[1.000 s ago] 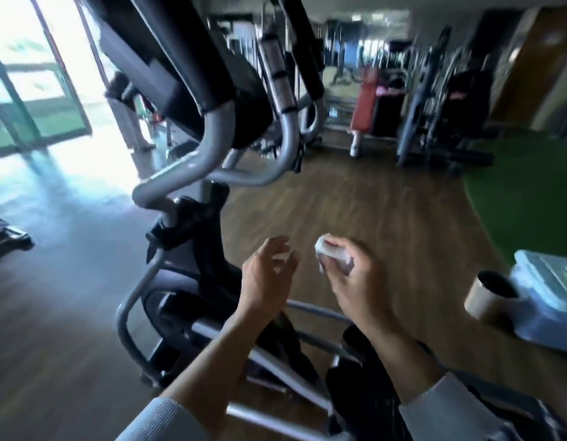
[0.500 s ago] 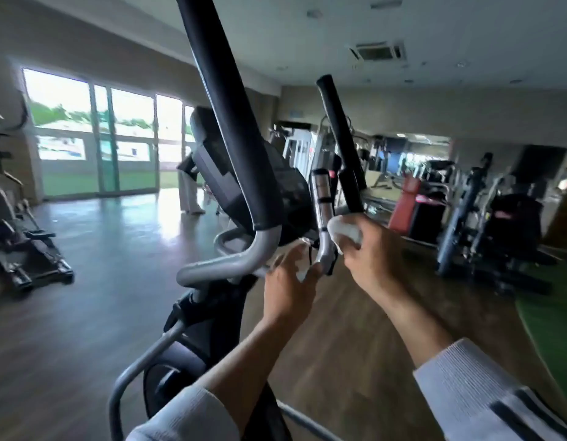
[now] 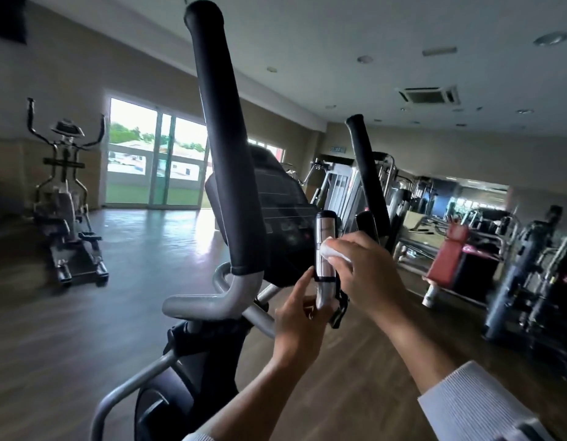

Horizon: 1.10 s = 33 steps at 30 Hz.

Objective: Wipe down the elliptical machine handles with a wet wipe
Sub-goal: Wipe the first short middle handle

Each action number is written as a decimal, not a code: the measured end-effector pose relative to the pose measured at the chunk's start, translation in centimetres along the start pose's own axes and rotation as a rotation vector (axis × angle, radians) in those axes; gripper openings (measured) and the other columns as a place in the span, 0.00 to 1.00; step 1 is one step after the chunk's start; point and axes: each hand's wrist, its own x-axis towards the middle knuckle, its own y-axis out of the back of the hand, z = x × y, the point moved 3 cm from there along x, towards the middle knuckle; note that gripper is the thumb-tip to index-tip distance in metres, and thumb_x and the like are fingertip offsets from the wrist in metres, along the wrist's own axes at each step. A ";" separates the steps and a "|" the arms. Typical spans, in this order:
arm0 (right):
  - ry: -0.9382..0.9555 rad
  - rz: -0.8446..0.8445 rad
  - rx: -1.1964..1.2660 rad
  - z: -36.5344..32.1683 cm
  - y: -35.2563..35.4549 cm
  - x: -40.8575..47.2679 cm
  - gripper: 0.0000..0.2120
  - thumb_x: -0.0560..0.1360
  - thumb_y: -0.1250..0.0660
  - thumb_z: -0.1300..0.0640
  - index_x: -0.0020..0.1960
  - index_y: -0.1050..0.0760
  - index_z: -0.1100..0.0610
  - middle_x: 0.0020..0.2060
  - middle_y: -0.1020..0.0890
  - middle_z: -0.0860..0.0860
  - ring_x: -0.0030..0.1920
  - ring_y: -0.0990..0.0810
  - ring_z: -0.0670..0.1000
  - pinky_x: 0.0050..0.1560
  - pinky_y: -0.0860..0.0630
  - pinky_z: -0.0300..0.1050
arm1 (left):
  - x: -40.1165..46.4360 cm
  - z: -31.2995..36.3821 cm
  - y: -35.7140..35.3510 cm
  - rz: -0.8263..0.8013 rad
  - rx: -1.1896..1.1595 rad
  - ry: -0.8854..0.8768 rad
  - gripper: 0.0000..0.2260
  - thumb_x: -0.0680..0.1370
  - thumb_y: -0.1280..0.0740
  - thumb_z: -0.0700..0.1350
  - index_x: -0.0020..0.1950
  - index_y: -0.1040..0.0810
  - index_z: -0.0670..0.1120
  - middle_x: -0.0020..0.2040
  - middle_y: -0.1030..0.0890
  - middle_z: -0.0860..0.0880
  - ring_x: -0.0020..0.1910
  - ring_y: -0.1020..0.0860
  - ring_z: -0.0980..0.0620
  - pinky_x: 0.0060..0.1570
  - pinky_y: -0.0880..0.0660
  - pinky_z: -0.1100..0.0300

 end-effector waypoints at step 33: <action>0.002 -0.256 -0.330 -3.8 -0.4 0.8 0.06 0.75 0.33 0.53 0.50 0.20 0.51 0.43 0.28 0.48 0.39 0.24 0.52 0.40 0.23 0.53 | 2.1 -2.8 1.6 -0.170 -0.086 -0.142 0.33 0.71 0.25 0.41 0.73 0.31 0.57 0.28 0.26 0.63 0.30 0.30 0.65 0.37 0.35 0.75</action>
